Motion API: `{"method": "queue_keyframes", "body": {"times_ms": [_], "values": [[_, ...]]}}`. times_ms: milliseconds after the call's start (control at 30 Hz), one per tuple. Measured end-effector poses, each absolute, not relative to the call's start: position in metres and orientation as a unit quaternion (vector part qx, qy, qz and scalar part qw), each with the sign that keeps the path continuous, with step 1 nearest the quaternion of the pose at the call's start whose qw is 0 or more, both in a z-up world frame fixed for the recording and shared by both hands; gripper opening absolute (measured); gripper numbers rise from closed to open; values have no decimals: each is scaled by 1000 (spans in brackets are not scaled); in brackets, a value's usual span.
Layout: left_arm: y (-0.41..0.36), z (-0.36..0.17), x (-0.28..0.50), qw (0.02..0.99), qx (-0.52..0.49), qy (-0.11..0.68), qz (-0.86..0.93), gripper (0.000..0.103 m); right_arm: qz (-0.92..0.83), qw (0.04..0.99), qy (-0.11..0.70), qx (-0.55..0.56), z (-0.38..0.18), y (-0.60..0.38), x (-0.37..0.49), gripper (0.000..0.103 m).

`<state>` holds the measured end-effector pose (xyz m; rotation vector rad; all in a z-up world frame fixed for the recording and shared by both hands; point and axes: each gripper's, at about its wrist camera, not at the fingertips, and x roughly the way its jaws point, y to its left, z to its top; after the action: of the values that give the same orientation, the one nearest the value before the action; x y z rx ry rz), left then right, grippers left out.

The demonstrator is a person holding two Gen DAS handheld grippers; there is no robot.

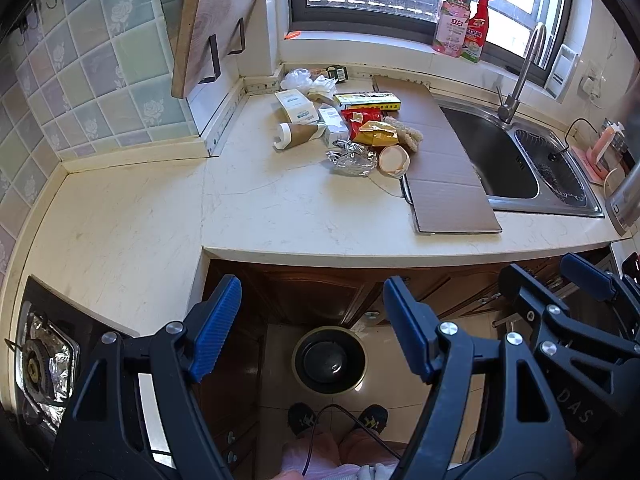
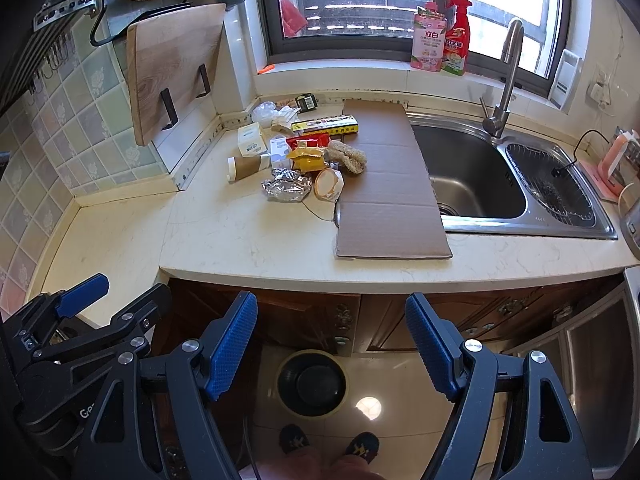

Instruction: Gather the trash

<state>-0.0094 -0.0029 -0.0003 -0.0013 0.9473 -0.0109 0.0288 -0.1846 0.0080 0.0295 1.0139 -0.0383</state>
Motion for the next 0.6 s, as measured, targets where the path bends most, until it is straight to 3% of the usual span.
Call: {"method": "queue_keyframes", "body": {"times_ms": [600], "values": [[3, -2, -7, 889, -4, 458, -6, 71, -19, 874, 485, 12, 8, -180, 27, 78]]}}
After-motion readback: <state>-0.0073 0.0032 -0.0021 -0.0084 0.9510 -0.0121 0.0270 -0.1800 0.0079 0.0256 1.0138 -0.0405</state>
